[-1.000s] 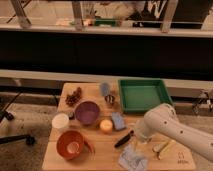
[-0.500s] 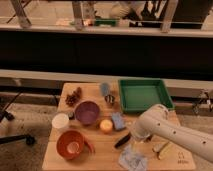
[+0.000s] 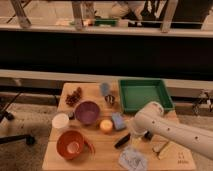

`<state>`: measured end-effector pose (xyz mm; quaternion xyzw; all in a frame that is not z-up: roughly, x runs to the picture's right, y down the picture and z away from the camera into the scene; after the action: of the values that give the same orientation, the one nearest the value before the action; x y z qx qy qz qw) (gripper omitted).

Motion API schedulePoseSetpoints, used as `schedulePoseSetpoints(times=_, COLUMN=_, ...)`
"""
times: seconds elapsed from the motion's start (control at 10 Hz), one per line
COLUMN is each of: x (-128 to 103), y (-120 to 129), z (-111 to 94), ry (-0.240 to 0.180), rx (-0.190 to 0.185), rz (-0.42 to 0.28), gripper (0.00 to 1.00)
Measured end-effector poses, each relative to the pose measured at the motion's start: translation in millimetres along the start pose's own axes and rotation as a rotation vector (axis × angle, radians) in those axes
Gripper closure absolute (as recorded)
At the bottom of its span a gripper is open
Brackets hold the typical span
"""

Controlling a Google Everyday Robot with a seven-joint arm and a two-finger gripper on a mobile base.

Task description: Place brush in tray

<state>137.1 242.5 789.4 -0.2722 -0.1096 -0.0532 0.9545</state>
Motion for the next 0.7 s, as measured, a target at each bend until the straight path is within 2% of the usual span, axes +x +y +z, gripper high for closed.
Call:
schedulePoseSetpoints(times=0.5, x=33, y=-7, z=6, ry=0.035, rx=-0.003, rz=0.033, gripper=0.2)
schedulePoseSetpoints(times=0.6, x=36, y=-6, z=7, ry=0.036, rx=-0.006, rz=0.039, gripper=0.24)
schedulePoseSetpoints(times=0.7, x=38, y=-5, z=8, ry=0.034, rx=-0.009, rz=0.042, gripper=0.33)
